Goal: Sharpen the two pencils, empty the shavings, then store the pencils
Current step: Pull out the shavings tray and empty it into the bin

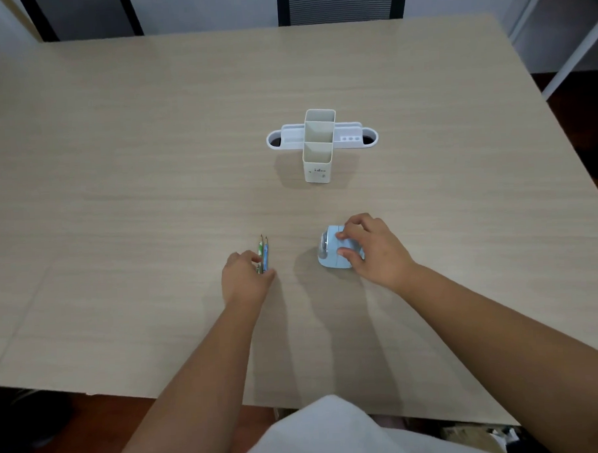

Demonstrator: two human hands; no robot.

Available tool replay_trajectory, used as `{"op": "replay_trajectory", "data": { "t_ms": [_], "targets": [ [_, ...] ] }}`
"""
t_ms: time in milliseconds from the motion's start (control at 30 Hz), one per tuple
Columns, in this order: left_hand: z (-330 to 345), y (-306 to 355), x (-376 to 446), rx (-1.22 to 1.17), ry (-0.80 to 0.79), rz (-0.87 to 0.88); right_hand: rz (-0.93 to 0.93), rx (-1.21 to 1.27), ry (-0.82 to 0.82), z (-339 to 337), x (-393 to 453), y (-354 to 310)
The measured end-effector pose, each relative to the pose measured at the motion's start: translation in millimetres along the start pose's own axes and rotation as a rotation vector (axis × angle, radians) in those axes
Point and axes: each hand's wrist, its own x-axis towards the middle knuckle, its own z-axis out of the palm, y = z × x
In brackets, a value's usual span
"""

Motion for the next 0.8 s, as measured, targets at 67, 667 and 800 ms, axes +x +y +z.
{"op": "replay_trajectory", "data": {
  "t_ms": [67,667,800],
  "targets": [
    [-1.4,-2.9,1.5,-0.059,0.023,-0.035,-0.008,-0.011,0.004,-0.7,0.6,0.4],
    [-0.7,2.9,-6.3,-0.297,0.097,-0.135,0.027,0.025,-0.004,0.3,-1.0,1.7],
    [6.8,23.9,-10.9,-0.319,0.000,0.150,0.030,0.052,-0.011,-0.5,0.4,2.9]
  ]
}}
